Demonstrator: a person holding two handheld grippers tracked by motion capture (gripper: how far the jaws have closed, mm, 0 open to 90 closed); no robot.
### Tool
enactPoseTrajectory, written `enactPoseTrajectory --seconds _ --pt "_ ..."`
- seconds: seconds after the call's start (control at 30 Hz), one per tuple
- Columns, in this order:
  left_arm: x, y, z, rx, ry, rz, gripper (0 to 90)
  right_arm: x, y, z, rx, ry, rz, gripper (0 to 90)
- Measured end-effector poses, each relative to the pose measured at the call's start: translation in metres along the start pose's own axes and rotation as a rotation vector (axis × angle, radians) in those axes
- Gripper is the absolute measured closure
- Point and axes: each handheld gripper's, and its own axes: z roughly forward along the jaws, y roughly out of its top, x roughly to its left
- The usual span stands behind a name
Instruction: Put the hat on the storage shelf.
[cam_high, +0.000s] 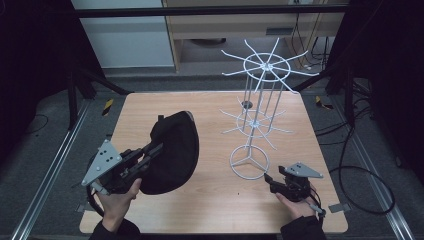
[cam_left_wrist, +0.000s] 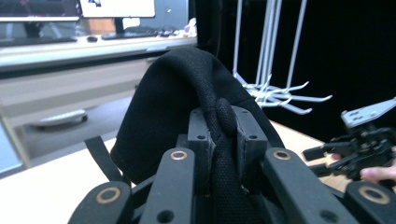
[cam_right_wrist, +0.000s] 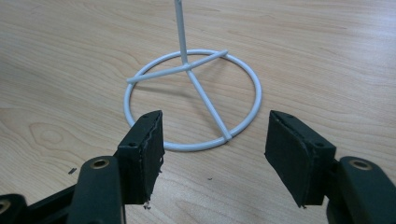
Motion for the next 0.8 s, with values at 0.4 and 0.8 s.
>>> enactPoseTrajectory --seconds 0.4,0.8 --pt "-0.006 0.038 0.004 -0.113 -0.057 0.032 78.7 0.0 0.0 0.0 -0.006 -0.001 0.002 37.8" --pt "-0.006 0.075 0.016 -0.169 -0.092 0.026 78.7 -0.001 0.0 0.0 -0.008 -0.001 0.005 38.0"
